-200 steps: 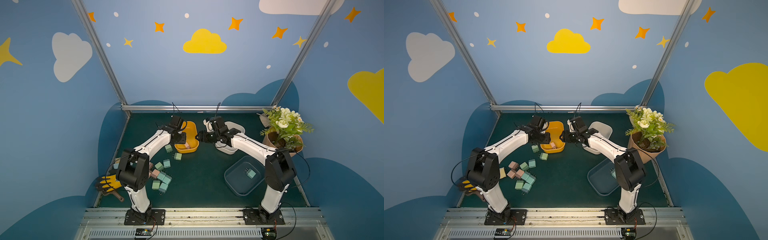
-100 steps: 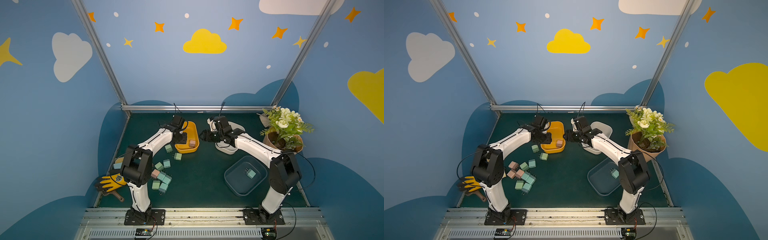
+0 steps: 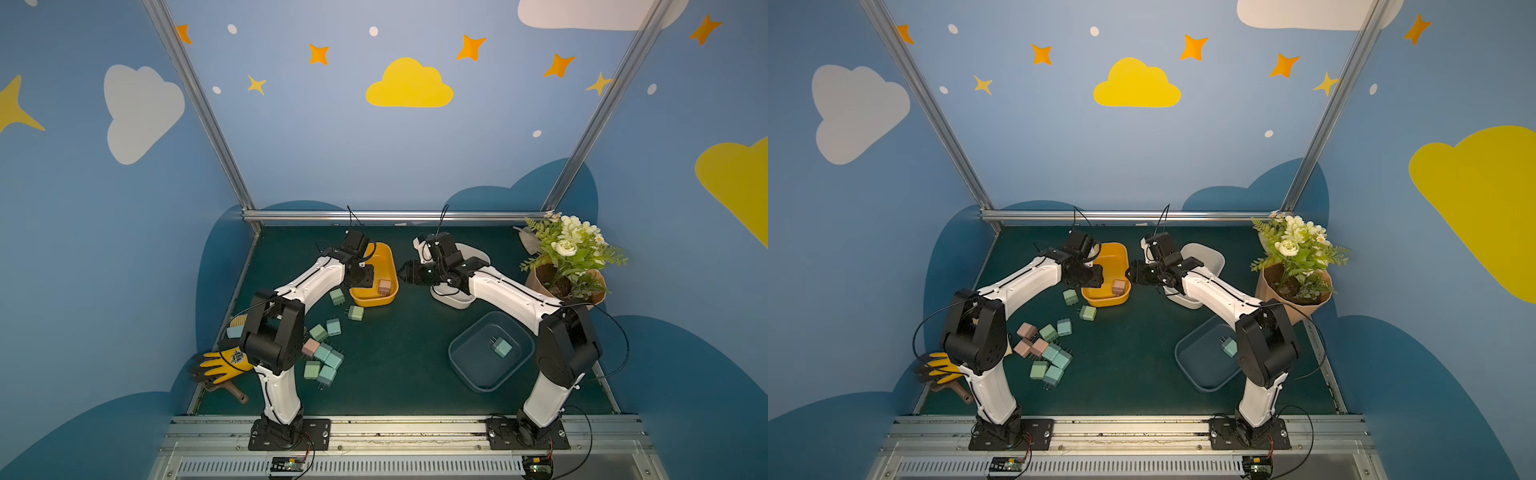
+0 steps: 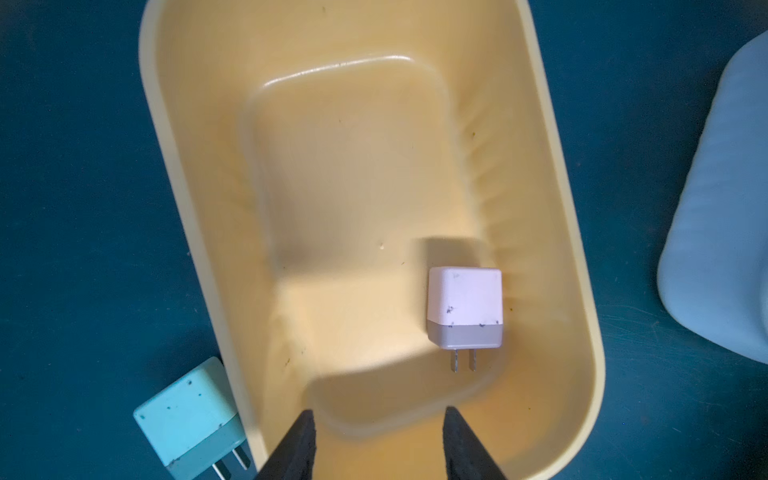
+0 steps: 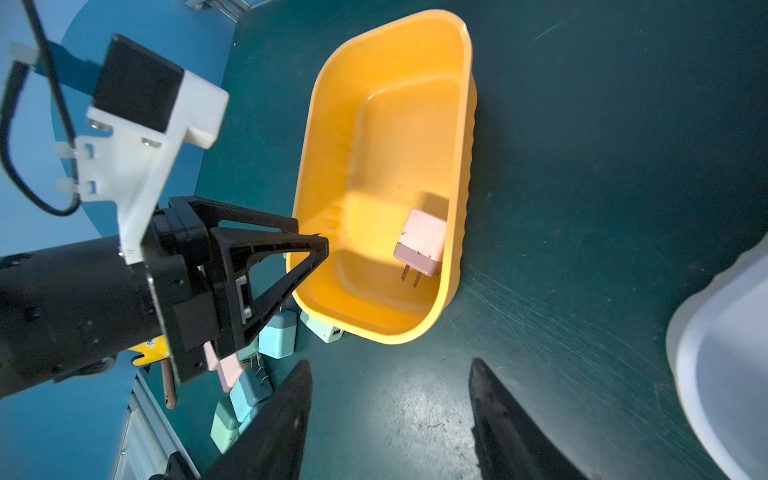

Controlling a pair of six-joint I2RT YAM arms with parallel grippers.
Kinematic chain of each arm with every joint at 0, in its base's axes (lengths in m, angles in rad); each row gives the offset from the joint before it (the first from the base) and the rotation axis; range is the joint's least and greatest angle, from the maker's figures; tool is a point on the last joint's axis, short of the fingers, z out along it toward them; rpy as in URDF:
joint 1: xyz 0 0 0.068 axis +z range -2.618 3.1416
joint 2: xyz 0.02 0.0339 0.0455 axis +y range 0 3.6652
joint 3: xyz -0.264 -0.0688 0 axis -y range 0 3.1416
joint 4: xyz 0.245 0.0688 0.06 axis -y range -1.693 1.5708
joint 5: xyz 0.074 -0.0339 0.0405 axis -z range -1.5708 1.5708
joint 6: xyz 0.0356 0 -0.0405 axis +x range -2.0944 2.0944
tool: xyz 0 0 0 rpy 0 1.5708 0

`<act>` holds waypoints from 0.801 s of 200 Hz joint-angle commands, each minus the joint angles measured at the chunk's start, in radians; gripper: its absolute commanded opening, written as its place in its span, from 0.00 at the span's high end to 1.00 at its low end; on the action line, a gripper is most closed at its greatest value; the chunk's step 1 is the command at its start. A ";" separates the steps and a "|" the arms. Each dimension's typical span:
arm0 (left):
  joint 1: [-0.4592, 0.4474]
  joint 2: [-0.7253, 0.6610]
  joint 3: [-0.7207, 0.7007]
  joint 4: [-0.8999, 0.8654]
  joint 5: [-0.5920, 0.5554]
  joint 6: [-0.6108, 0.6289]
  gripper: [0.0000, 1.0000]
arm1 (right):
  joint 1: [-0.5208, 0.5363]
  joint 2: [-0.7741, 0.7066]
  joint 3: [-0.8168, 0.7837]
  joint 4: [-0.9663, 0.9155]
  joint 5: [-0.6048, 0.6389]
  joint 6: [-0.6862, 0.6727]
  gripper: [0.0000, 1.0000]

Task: Place the plugs by color into the storage box
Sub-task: Place the plug in the storage box, then pick up the plug from the center of the board.

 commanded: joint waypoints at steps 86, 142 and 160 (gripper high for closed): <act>0.001 -0.352 -0.222 -0.060 -0.014 0.021 0.48 | 0.162 -0.095 0.026 -0.107 0.039 -0.004 0.39; -0.001 -0.469 -0.327 -0.121 -0.039 -0.014 0.47 | 0.201 -0.117 0.005 -0.139 0.035 -0.028 0.39; 0.000 -0.505 -0.363 -0.131 -0.042 -0.027 0.46 | 0.209 -0.111 0.021 -0.159 0.017 -0.034 0.39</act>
